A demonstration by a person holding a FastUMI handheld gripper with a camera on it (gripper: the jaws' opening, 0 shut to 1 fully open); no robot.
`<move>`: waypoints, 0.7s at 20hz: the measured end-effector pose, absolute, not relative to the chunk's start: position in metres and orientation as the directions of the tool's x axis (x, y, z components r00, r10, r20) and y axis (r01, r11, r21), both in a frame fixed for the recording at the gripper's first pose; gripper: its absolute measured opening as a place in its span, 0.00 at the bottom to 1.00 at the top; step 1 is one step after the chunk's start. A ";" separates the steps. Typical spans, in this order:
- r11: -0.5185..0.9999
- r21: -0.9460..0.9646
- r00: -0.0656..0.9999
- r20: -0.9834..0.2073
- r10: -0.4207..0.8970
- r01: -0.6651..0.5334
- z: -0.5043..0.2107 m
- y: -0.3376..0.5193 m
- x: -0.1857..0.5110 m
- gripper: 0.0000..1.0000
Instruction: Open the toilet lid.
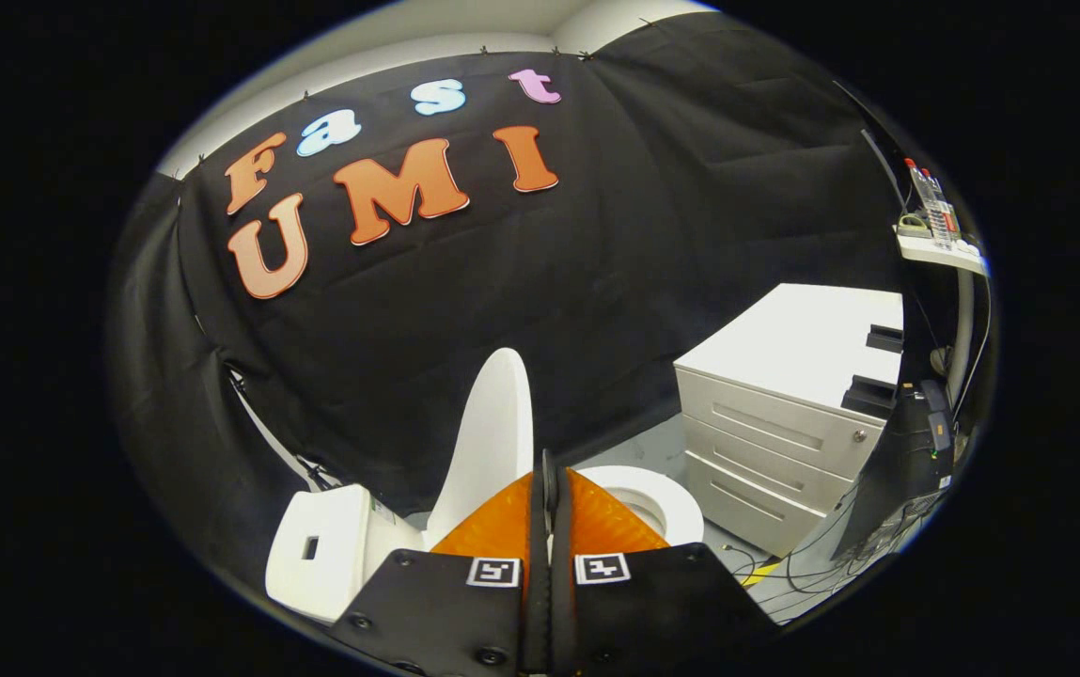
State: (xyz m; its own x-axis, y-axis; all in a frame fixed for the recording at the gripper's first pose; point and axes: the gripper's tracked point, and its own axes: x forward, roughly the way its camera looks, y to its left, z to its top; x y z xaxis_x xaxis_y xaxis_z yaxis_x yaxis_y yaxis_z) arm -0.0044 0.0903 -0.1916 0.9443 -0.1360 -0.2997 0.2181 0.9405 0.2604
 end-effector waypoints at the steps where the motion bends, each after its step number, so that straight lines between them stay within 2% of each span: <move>1: 0.947 0.245 0.947 -0.295 -0.130 0.206 -0.187 0.096 -0.006 0.08; 14: 0.989 0.133 0.968 -0.250 -0.033 0.068 -0.149 0.183 -0.017 0.08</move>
State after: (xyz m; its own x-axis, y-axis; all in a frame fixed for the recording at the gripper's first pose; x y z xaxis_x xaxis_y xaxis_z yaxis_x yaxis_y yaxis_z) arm -0.0171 0.1833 -0.1491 0.9677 -0.0329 -0.2500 0.0680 0.9888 0.1331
